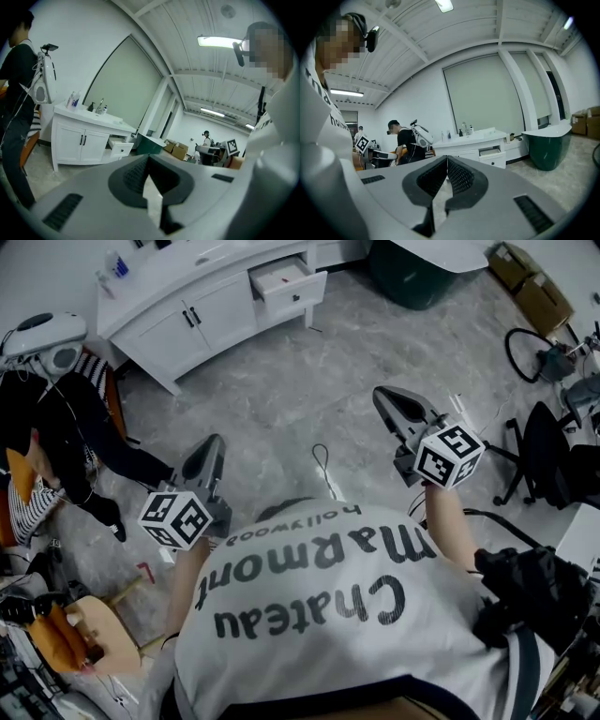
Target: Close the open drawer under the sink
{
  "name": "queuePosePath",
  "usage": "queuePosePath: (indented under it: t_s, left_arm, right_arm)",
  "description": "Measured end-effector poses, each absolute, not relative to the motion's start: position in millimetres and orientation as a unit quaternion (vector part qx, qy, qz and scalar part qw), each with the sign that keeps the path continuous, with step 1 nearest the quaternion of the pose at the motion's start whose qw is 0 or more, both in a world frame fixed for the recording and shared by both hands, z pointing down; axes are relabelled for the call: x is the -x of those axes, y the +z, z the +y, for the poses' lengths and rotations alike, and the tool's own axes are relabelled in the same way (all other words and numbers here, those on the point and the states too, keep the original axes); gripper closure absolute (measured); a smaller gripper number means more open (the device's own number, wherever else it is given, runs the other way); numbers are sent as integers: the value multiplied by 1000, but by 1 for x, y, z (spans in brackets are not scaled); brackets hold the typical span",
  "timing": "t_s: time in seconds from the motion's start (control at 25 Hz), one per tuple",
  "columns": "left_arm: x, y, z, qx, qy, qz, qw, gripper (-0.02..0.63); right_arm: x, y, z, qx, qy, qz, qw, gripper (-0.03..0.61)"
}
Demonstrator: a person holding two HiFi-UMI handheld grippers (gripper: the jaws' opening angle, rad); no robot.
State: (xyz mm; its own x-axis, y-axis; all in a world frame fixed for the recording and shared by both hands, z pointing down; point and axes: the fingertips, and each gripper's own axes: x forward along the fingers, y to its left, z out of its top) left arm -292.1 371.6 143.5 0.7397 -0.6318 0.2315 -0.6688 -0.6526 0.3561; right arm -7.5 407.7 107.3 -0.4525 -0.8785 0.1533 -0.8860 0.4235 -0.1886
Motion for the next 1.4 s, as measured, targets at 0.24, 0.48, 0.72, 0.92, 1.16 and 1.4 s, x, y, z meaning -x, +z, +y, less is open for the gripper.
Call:
queuePosePath:
  t_s: [0.24,0.48,0.72,0.92,1.16,1.4]
  left_arm:
    - [274,148,359,-894,72,-388,210,606]
    - [272,166,338,-895,103,-375,217,606]
    - [239,175,289,-908,98,-325,247,606]
    - [220,178,236,-917,114,-288,251,606]
    - [199,157,167,-932,123,-242,238,606]
    - [189,145,96,-949,123,-198,212,606]
  right_arm:
    - [-24,124,390,-520,166,-838,-14,566]
    - [-22,145,376,-525,171,-833,27,566]
    - [-37,168,357,-549,200,-809,60,566]
    - [-45,169,318,-572,209,-791,63,566]
    - [-47,152,255,-600,209,-771,48,566]
    - [-41,146,204,-628,203,-750,51,566]
